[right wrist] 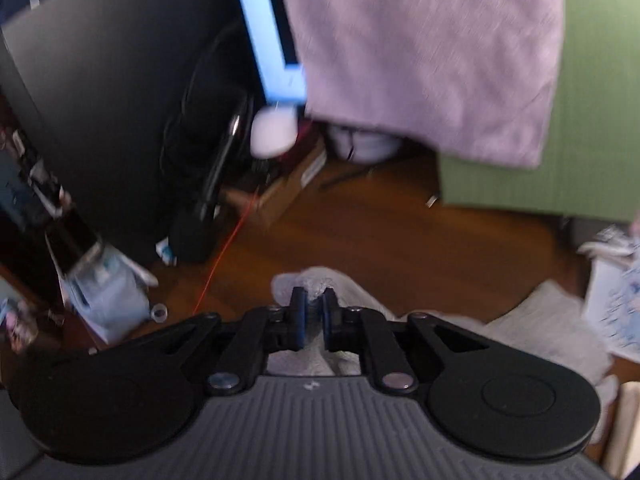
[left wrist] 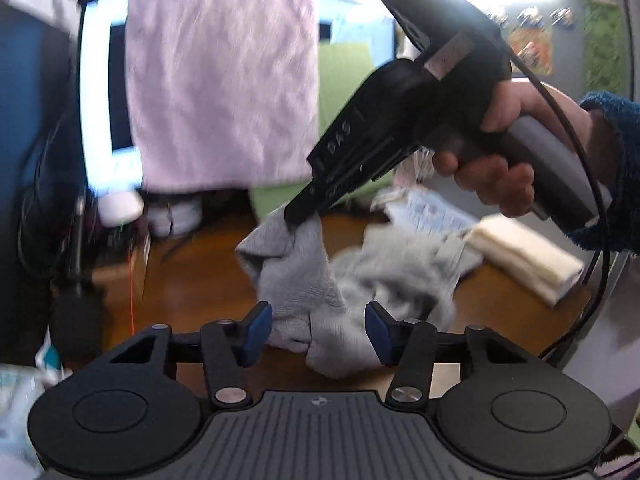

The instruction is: Fold clothes

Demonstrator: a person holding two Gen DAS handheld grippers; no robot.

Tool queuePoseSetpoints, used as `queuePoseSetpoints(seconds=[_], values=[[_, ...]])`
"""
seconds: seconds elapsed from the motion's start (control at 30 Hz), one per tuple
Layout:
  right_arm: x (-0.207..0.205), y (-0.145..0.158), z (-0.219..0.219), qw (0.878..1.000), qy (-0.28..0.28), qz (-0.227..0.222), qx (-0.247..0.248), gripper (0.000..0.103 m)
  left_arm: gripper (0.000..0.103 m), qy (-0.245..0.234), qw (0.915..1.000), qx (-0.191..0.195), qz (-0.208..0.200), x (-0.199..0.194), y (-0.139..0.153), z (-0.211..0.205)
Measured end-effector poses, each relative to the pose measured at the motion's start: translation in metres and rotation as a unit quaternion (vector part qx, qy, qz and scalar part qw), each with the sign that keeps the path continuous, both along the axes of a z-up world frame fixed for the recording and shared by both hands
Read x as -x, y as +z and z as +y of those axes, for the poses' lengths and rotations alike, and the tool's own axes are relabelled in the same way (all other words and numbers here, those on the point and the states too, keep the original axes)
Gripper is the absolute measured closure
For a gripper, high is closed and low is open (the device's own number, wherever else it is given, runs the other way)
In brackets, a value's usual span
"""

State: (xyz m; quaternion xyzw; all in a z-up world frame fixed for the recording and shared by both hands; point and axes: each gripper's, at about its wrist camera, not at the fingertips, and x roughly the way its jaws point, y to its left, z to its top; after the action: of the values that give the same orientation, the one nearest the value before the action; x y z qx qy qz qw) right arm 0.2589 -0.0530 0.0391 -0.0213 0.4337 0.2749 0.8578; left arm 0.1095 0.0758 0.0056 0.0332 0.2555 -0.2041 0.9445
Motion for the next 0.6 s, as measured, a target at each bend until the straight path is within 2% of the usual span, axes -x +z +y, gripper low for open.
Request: queuePoseSetpoints(seconds=[0.03, 0.07, 0.1, 0.17, 0.2, 0.37, 0.47, 0.57, 0.6], values=[[-0.003, -0.01, 0.005, 1.0, 0.012, 0.007, 0.008, 0.08, 0.052, -0.001, 1.0, 0.002, 0.008, -0.001, -0.004, 0.002], [-0.004, -0.018, 0.008, 1.0, 0.022, 0.007, 0.012, 0.064, 0.052, -0.001, 0.9999, 0.003, 0.014, -0.001, -0.007, 0.004], [-0.005, -0.022, 0.009, 0.999, 0.031, 0.002, 0.014, 0.057, 0.052, -0.001, 0.9998, 0.006, 0.018, -0.002, -0.009, 0.005], [-0.007, -0.017, 0.003, 0.999, 0.042, -0.016, 0.015, 0.053, 0.052, -0.005, 0.9997, 0.012, 0.023, -0.001, -0.011, 0.005], [-0.007, -0.013, -0.003, 0.999, 0.044, -0.022, 0.015, 0.046, 0.052, -0.007, 0.9996, 0.015, 0.025, -0.002, -0.012, 0.004], [-0.004, 0.001, -0.05, 0.999, 0.027, -0.042, 0.018, 0.033, 0.052, -0.032, 0.9987, 0.027, 0.03, -0.006, -0.016, -0.01], [0.001, 0.001, -0.079, 0.998, 0.028, -0.047, 0.022, 0.033, 0.052, -0.033, 0.9987, 0.024, 0.029, -0.008, -0.018, -0.017], [0.014, -0.019, -0.091, 0.994, 0.04, -0.063, 0.085, 0.034, 0.052, -0.026, 0.9991, 0.02, 0.028, -0.012, -0.017, -0.015], [0.019, -0.027, -0.092, 0.991, 0.048, -0.071, 0.106, 0.038, 0.052, -0.021, 0.9991, 0.022, 0.028, -0.014, -0.016, -0.012]])
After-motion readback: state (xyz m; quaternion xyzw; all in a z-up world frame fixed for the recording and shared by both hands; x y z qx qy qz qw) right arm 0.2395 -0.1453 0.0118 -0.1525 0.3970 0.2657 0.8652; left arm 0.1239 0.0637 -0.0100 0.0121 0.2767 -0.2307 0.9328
